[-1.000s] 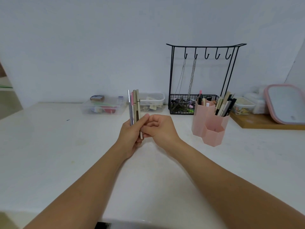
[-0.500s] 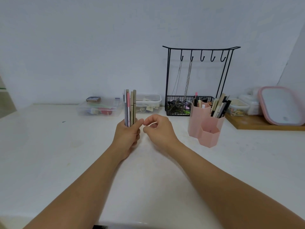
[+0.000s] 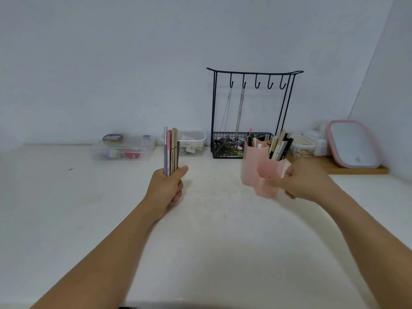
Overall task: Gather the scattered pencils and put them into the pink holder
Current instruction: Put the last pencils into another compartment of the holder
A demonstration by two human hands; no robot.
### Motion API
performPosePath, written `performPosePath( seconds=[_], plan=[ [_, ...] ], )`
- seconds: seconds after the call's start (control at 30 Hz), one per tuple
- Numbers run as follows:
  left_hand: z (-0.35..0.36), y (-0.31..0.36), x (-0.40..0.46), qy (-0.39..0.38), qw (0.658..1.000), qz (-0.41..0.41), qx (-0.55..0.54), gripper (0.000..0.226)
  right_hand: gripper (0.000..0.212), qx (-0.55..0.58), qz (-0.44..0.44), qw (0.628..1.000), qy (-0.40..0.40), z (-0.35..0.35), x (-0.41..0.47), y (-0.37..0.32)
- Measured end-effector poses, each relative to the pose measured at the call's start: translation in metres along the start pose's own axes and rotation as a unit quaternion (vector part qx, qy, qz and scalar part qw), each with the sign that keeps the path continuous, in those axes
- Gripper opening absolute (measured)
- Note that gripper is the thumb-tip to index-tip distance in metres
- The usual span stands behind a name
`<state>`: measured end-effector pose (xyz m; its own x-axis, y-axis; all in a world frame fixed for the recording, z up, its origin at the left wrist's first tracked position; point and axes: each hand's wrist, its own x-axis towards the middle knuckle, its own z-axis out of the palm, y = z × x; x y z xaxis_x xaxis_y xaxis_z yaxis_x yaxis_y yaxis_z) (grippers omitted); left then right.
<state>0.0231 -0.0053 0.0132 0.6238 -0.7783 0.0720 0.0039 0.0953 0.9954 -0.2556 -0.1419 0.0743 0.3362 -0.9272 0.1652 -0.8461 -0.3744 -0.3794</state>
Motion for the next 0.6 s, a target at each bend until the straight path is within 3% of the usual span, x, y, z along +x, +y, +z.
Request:
performPosePath(
  seconds=[0.07, 0.13, 0.23, 0.3, 0.4, 0.47, 0.6],
  plan=[
    [0.000, 0.001, -0.001, -0.001, 1.000, 0.002, 0.006, 0.037, 0.071, 0.023, 0.039, 0.999, 0.022, 0.005, 0.015, 0.023],
    [0.000, 0.002, -0.001, -0.002, 1.000, 0.000, -0.002, 0.037, 0.081, 0.169, 0.045, 0.984, -0.018, 0.016, 0.027, 0.028],
    [0.000, 0.002, 0.001, 0.004, 1.000, -0.007, -0.002, 0.038, 0.110, 0.440, 0.013, 0.886, -0.149, 0.039, 0.040, 0.019],
    [0.000, 0.002, 0.002, 0.008, 1.000, -0.011, 0.004, 0.040, 0.112, 0.550, 0.032, 0.819, -0.160, 0.052, 0.050, 0.014],
    [0.001, 0.001, 0.003, 0.008, 1.000, -0.012, 0.007, 0.040, 0.095, 0.599, 0.049, 0.787, -0.138, 0.058, 0.051, -0.002],
    [0.001, 0.001, 0.003, 0.006, 1.000, -0.011, 0.009, 0.042, 0.076, 0.593, 0.054, 0.796, -0.109, 0.063, 0.047, -0.013],
    [0.003, 0.003, 0.000, 0.003, 1.000, 0.011, -0.004, 0.037, 0.059, 0.585, 0.052, 0.804, -0.095, 0.077, 0.028, -0.047]
  ],
)
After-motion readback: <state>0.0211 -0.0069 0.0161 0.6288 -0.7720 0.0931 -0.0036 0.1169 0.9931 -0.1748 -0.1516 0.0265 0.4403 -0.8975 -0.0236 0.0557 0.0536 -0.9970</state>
